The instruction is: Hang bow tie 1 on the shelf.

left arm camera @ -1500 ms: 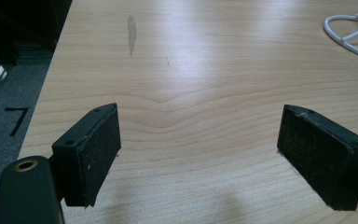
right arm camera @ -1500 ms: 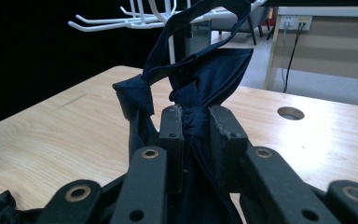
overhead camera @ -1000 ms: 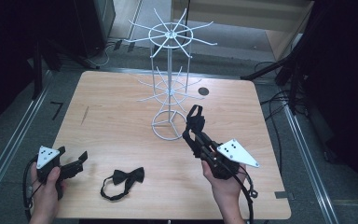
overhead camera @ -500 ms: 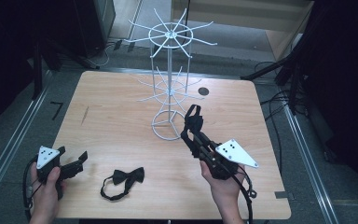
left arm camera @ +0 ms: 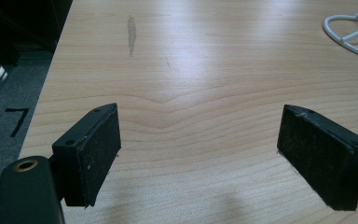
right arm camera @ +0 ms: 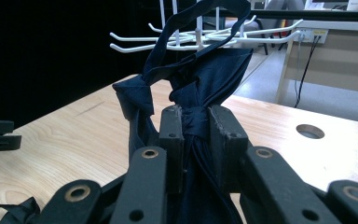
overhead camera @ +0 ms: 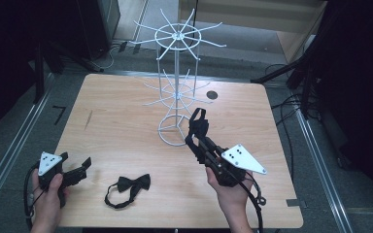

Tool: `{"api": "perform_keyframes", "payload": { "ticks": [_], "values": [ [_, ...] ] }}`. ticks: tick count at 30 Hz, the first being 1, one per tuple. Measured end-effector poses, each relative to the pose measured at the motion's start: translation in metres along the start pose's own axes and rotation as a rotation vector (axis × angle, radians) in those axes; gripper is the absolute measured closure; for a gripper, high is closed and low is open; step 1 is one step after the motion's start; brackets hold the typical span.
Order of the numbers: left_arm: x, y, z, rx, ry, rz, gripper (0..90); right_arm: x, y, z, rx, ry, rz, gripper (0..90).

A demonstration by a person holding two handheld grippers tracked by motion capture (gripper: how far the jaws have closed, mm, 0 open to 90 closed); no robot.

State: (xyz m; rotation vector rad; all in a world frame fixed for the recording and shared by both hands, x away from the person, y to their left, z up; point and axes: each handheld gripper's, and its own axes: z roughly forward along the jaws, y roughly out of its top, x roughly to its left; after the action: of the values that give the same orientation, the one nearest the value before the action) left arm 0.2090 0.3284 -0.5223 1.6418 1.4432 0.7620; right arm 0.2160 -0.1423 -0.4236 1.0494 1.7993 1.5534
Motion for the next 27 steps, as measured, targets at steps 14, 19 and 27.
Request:
{"api": "perform_keyframes", "payload": {
  "ticks": [14, 19, 27],
  "values": [
    [0.0, 0.0, 0.0, 0.001, 0.0, 0.001, 13.9, 0.001, -0.004, 0.01, 0.022, 0.004, -0.001, 76.7],
    [0.0, 0.0, 0.0, 0.002, -0.001, 0.0, 13.9, 0.001, -0.005, 0.014, 0.032, 0.003, 0.001, 76.7],
    [0.0, 0.0, 0.0, 0.003, -0.002, -0.002, 13.9, 0.001, -0.004, 0.019, 0.039, 0.001, -0.001, 76.7]
  ]
}}
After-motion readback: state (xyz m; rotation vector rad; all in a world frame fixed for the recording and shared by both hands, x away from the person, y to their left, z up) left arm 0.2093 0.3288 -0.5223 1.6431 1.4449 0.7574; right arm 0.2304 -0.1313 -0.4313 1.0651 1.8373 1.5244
